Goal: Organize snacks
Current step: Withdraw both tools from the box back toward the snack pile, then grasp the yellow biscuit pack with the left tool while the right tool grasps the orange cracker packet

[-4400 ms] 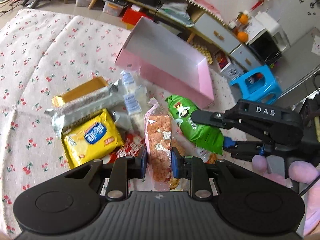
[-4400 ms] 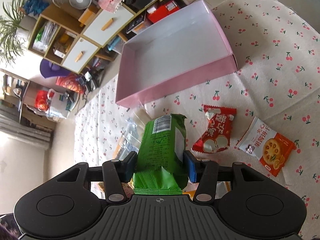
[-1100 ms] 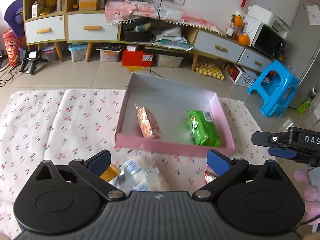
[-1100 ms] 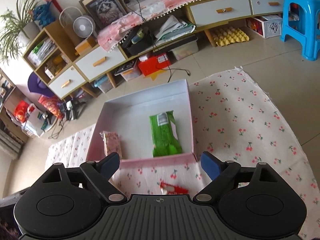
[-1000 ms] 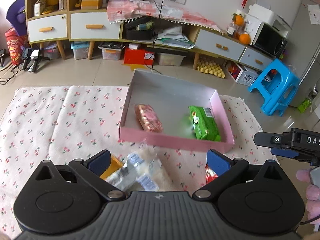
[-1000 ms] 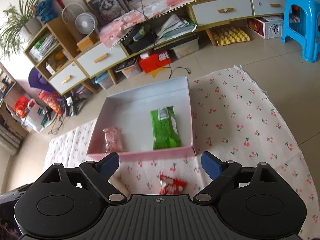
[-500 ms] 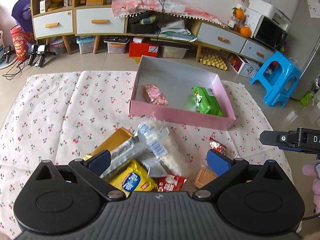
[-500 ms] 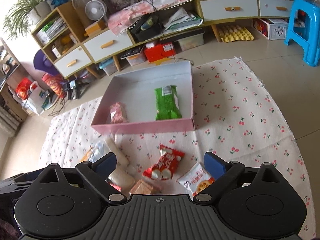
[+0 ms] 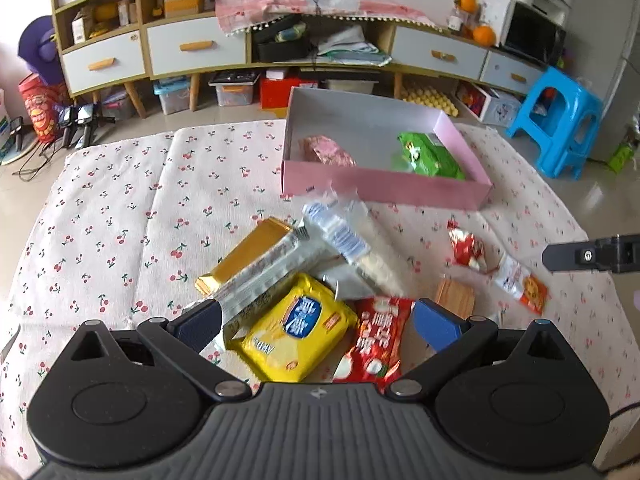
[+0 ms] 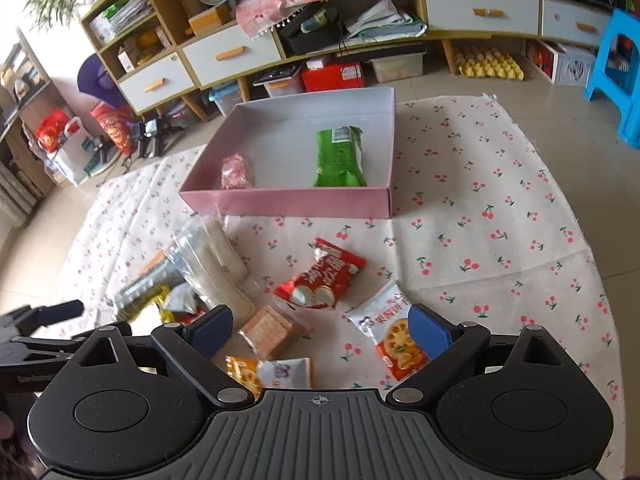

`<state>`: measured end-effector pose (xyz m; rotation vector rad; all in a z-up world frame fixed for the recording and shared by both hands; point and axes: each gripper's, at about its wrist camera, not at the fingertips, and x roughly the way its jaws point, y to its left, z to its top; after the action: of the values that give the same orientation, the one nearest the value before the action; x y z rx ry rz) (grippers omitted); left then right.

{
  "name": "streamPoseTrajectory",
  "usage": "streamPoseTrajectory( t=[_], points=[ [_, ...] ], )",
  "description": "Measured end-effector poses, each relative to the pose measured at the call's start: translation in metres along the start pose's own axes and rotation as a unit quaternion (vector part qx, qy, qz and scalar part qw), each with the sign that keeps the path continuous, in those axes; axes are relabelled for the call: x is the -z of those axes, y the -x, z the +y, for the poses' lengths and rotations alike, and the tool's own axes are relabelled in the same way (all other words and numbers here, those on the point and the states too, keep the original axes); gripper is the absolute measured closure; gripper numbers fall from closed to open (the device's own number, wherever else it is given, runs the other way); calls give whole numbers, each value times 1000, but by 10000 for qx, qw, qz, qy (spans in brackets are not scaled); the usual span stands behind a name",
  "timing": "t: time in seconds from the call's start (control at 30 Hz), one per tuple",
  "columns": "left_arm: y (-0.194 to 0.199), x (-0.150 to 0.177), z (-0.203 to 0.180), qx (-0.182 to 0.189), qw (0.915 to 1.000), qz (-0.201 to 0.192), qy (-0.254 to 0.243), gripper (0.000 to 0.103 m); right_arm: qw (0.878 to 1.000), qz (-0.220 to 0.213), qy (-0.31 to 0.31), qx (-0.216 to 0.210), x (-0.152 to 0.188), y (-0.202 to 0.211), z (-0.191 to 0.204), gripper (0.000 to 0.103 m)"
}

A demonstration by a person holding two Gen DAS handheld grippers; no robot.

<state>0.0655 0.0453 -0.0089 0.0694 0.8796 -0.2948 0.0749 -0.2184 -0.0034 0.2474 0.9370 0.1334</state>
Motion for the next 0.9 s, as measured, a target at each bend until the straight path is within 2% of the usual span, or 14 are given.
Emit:
streamPoseTrajectory(
  t=[0.4,0.63,0.8,0.9],
  points=[
    [-1,27,16,223,9991,-26,-362,1,9932,-322,1115,75,41,-7,5,7],
    [-11,38,11,31,9942,-150,-1065,1,9840,-338,1749,1,56,-18,25,7],
    [-12,37,11,273,9915,-159,-1261,8,9812,-213,1919,-45,63,-26,37,7],
    [-17,36,11,448,9911,20,-1254,23,9829,-44,1834,-149,67,-33,40,7]
  ],
)
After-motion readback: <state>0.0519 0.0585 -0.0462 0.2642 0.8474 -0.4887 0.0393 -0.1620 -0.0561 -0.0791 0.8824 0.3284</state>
